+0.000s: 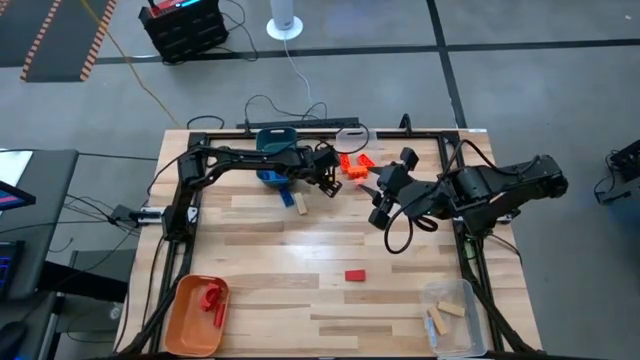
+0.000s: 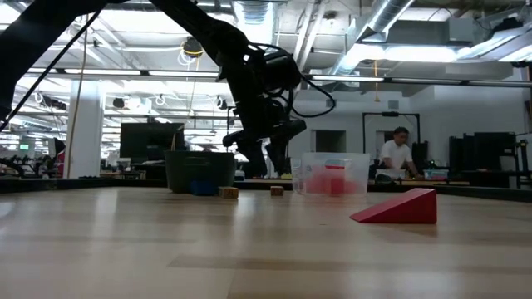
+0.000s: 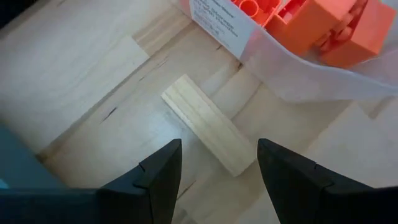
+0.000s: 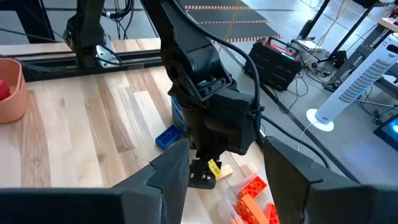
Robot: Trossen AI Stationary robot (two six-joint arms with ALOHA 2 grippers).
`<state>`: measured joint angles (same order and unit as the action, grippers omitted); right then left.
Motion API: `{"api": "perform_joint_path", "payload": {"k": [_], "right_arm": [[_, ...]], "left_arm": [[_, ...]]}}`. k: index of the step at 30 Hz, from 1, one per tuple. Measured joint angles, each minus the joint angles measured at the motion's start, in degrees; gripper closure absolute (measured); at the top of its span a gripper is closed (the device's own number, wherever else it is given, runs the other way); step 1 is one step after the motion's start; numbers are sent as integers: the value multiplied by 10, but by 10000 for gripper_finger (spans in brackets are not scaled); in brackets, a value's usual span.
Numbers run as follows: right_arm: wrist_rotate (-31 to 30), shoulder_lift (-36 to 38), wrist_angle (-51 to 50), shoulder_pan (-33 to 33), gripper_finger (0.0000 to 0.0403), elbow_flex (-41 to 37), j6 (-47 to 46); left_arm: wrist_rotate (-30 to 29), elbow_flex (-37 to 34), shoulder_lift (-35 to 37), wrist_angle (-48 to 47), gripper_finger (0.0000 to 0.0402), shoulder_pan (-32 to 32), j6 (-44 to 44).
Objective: Sort blocks
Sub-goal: Put the brown block into the bottom transparent bin
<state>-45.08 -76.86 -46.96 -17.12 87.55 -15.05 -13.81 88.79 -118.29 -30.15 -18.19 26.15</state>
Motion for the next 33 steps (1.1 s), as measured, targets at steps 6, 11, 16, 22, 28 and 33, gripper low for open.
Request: {"api": "perform_joint_path", "payload": {"k": [6, 11, 16, 22, 28, 33], "right_arm": [[0, 0, 10, 0, 207, 0, 0], [0, 0, 12, 0, 207, 0, -1], [0, 0, 12, -2, 207, 0, -10], [0, 0, 11, -2, 207, 0, -15], [0, 0, 11, -2, 207, 0, -17], [0, 0, 9, -2, 207, 0, -21]], "left_arm": [[0, 0, -10, 23, 198, -8, -74], [5, 1, -19, 25, 198, 2, -158], [34, 0, -30, -1, 198, 5, -192], [98, -1, -39, -8, 198, 23, -222], [72, 4, -30, -40, 198, 59, -250], [20, 35, -28, -106, 198, 78, -297]]}}
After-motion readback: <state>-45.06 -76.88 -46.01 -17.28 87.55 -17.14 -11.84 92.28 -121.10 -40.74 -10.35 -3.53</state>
